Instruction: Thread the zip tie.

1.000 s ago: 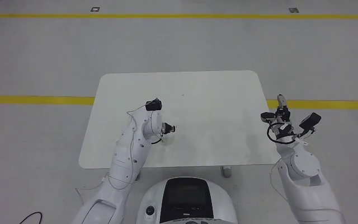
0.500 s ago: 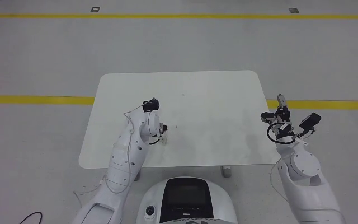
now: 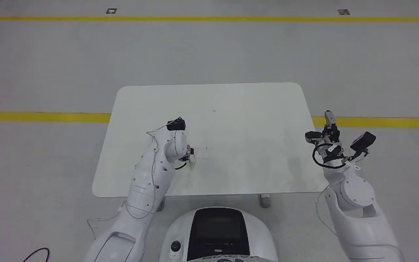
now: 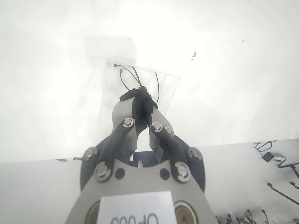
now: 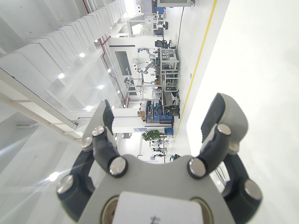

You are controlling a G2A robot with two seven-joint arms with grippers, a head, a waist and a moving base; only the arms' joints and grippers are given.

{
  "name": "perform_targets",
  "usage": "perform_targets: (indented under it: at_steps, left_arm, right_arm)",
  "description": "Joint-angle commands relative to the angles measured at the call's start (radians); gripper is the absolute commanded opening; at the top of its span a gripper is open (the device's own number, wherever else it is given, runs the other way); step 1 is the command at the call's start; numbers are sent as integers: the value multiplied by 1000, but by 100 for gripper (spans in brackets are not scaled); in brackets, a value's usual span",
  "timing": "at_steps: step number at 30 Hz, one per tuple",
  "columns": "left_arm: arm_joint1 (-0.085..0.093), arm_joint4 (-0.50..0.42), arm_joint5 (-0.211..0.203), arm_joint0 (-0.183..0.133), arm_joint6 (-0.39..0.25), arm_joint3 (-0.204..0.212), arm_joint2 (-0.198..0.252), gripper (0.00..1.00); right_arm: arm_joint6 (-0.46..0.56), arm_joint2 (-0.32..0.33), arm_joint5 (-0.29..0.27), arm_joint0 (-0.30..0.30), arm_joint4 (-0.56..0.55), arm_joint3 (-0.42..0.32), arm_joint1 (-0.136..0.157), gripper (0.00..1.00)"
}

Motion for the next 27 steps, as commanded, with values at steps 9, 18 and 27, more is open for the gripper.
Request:
perform_targets:
  at_steps: [9,18,27]
  left_arm:
    - [-14,61,0,-44,-20,96,6,0]
    - [-15,106,0,-47,-50,103,17,0]
    - [-5,183,-13,-51,-64,110,40,0]
  right_arm:
    - [0,0,0,0,0,0,0,100]
    - [0,0,0,0,0,0,0,100]
    - [0,0,0,0,0,0,0,100]
